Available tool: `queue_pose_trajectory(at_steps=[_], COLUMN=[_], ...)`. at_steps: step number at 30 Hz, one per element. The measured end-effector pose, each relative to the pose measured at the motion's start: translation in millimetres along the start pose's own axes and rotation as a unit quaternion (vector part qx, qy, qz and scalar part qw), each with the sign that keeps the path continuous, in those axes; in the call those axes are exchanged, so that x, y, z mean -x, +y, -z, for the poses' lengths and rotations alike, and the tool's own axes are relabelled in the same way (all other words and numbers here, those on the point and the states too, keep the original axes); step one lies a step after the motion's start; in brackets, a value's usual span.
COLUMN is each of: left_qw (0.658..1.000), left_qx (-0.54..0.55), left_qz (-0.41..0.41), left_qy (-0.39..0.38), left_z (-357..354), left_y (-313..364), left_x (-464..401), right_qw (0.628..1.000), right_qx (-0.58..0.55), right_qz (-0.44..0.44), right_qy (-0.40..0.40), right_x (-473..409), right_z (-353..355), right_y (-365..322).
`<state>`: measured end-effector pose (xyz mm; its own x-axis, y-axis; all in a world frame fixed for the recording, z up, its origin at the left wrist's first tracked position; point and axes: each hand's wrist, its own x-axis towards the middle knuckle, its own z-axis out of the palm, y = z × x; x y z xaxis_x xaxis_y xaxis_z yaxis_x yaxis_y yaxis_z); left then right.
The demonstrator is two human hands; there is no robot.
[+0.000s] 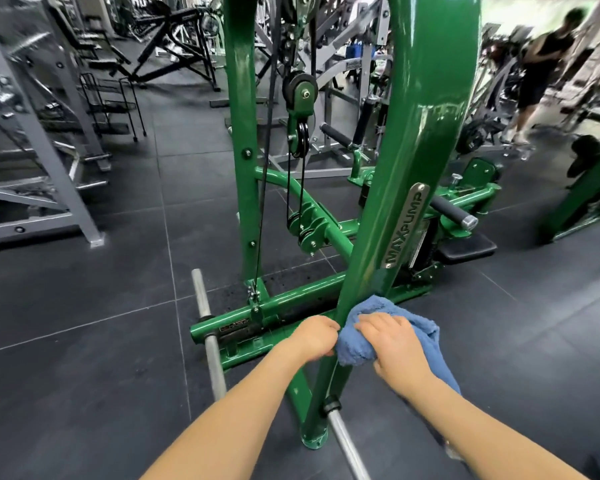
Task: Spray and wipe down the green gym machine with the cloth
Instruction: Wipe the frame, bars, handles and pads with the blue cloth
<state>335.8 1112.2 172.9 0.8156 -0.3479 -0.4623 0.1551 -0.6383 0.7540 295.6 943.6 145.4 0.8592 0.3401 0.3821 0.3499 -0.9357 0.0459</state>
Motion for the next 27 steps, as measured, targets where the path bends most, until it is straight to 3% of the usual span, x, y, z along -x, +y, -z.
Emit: queue_pose_trajectory(at_steps=[3,6,10,12,14,16,19,22,24,27], left_qw=[0.993,0.976,0.956,0.947,0.941,0.948,0.961,0.979,0.978,0.962], left_qx=[0.038,0.082,0.166,0.224,0.259,0.248,0.219,0.13,0.121,0.167], left_qz=[-0.034,-0.069,-0.131,-0.13,-0.122,-0.094,-0.062,-0.054,-0.067,-0.113], left_qy=[0.108,0.188,0.201,0.19,0.178,0.178,0.159,0.148,0.154,0.187], left_z=[15,32,45,47,48,47,38,29,27,33], left_y=[12,37,74,88,95,89,70,56,59,84], left_x=[0,9,13,15,19,19,19,21,24,31], right_qw=[0.977,0.919,0.861,0.877,0.911,0.933,0.941,0.956,0.958,0.917], right_qx=[-0.124,-0.201,-0.143,-0.07,0.035,0.118,0.151,0.119,0.041,-0.121], right_qz=[-0.113,-0.182,-0.199,-0.177,-0.14,-0.112,-0.104,-0.092,-0.109,-0.178], right_qy=[0.129,0.287,0.445,0.441,0.386,0.321,0.283,0.251,0.262,0.335], right_x=[-21,-62,-114,-124,-117,-100,-74,-60,-59,-73], right_z=[36,95,161,153,115,70,27,24,38,76], right_y=[-4,-13,-28,-27,-24,-21,-23,-21,-21,-25])
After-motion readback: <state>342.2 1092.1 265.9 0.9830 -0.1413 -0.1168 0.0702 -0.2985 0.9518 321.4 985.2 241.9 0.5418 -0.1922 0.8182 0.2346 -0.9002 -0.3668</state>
